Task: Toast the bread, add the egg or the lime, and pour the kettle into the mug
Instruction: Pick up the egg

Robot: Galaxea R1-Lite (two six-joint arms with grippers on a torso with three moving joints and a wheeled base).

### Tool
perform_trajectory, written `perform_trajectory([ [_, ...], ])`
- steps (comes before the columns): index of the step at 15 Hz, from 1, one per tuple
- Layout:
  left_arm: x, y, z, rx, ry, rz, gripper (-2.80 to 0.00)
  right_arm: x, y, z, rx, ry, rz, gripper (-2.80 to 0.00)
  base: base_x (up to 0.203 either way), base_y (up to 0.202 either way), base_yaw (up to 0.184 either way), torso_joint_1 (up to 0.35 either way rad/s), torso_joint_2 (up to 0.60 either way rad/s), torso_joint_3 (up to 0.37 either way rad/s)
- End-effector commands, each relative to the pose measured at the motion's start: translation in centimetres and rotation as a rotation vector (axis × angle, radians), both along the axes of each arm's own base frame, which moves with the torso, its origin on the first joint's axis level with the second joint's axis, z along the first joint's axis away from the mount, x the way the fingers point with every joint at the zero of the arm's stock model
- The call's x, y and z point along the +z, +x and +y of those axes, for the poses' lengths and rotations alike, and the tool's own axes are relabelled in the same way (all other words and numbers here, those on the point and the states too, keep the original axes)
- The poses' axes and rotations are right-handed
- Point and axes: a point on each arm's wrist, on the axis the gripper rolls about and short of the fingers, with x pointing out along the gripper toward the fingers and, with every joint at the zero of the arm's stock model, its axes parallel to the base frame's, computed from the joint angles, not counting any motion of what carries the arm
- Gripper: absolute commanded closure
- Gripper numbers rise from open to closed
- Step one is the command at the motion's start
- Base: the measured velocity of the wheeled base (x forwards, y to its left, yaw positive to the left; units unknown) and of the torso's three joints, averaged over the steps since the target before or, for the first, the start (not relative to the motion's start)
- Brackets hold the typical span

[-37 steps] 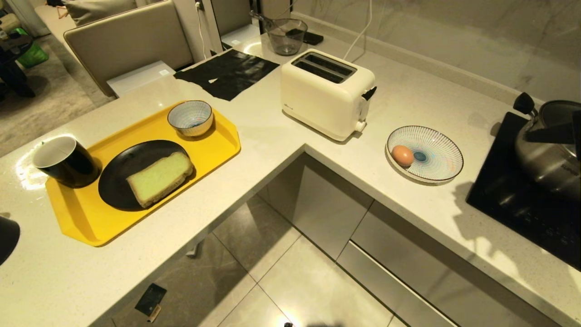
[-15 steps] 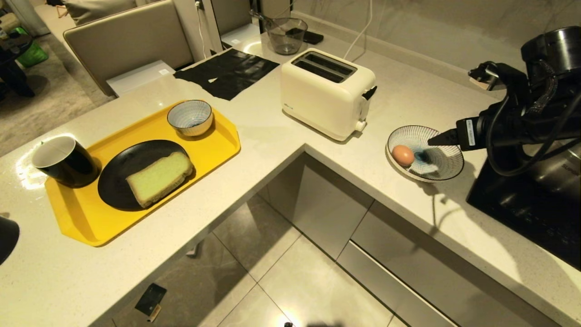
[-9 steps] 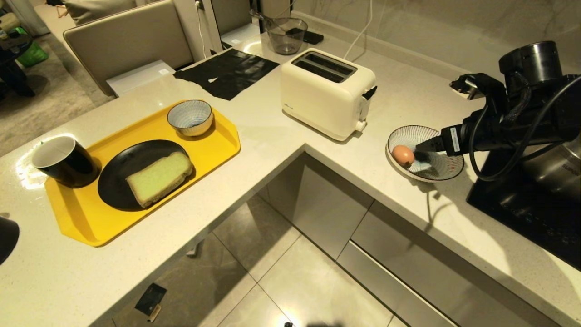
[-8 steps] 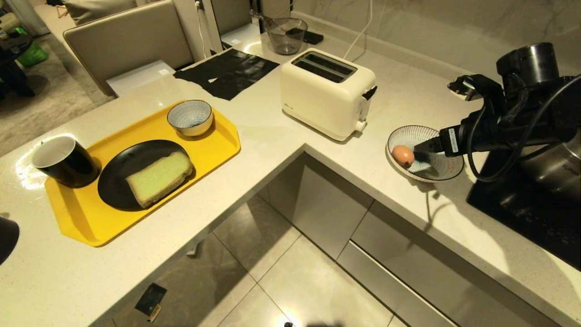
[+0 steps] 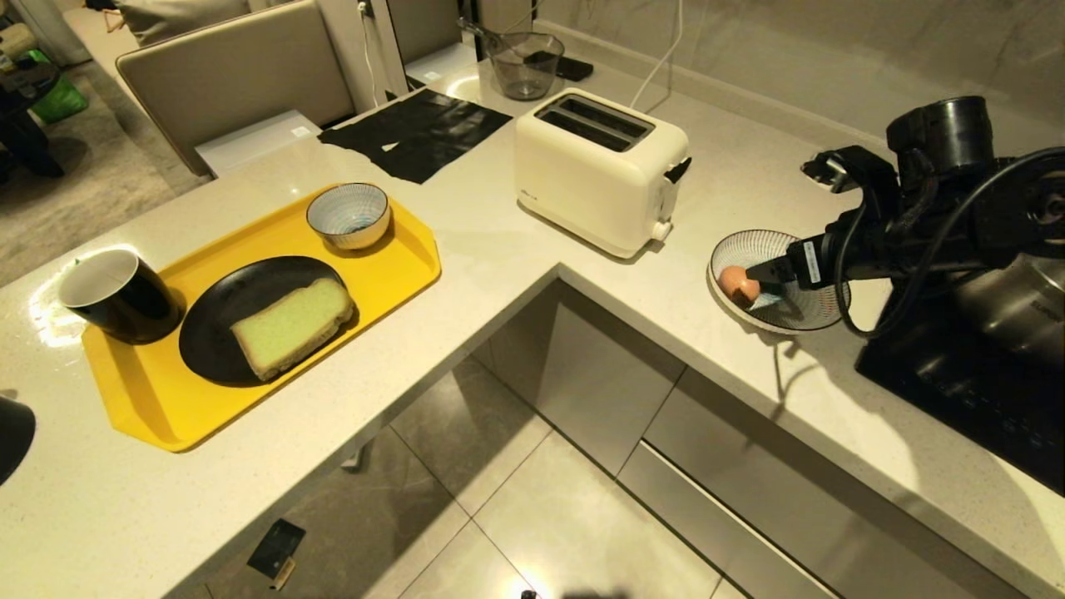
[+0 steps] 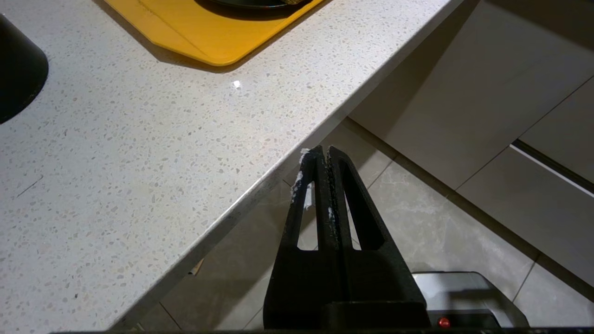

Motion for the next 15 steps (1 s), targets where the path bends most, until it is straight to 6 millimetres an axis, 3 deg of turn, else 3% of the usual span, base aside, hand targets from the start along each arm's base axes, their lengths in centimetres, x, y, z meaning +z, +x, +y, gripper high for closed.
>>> perform_trajectory([
  [1, 0.0, 0.0, 0.0, 0.0, 0.0, 0.0, 0.0, -0.8, 0.6, 0.1, 0.006, -0.01, 0.003, -2.8, 0.0, 0.0, 0.0, 0.0, 0.0, 0.0],
  [15, 0.0, 0.0, 0.0, 0.0, 0.0, 0.0, 0.0, -2.7, 2.8, 0.3, 0.008, -0.039, -0.006, -2.8, 0.0, 0.0, 0.0, 0.0, 0.0, 0.0],
])
